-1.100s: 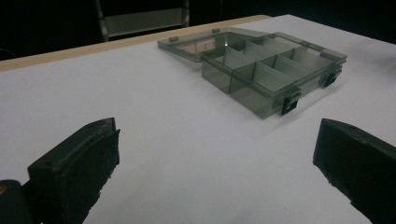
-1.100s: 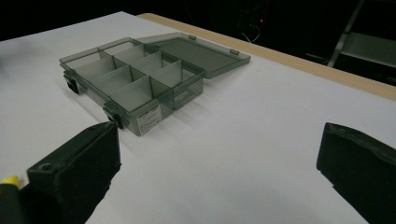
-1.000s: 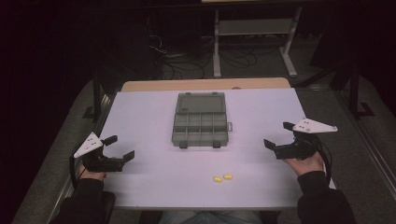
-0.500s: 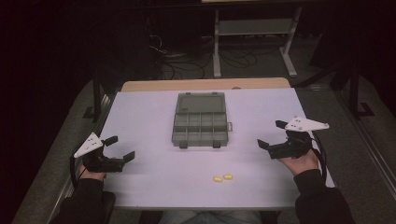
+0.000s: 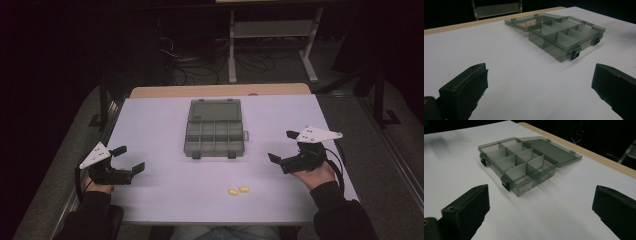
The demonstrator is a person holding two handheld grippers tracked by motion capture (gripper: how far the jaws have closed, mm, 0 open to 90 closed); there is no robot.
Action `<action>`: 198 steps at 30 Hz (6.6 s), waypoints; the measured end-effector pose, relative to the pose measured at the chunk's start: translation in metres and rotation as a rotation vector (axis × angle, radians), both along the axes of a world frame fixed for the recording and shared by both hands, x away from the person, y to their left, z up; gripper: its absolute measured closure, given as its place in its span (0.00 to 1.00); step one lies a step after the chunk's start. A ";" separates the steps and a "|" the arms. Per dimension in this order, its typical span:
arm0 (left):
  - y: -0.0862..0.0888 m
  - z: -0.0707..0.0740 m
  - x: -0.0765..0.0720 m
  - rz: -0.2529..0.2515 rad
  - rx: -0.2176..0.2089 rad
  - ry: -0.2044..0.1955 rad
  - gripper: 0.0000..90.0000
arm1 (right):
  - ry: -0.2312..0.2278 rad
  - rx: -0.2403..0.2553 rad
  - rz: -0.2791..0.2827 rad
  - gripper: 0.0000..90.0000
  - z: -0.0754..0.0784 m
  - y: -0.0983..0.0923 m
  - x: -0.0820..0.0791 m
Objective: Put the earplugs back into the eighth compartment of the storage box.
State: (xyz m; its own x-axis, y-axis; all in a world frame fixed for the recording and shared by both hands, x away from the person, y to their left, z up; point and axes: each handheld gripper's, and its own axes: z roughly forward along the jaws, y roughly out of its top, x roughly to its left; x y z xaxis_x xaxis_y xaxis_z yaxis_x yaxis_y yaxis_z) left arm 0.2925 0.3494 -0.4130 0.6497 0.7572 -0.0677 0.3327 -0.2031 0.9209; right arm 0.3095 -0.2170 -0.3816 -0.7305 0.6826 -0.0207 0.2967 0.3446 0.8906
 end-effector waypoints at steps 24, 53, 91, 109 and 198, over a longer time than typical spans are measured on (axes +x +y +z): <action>-0.001 -0.001 0.001 -0.029 -0.003 0.020 0.00 | 0.072 -0.104 0.138 0.01 -0.008 0.034 -0.002; -0.002 -0.002 0.002 -0.039 0.008 0.032 0.00 | 0.159 -0.212 0.271 0.01 -0.023 0.068 -0.007; -0.003 -0.003 0.002 -0.040 0.012 0.040 0.00 | 0.307 -0.385 0.443 0.30 -0.044 0.102 -0.018; -0.003 -0.003 0.002 -0.038 0.009 0.040 0.00 | 0.314 -0.440 0.453 0.70 -0.049 0.108 -0.018; 0.000 -0.003 0.001 -0.026 0.005 0.046 0.00 | 0.294 -0.315 0.259 0.88 0.025 0.100 0.096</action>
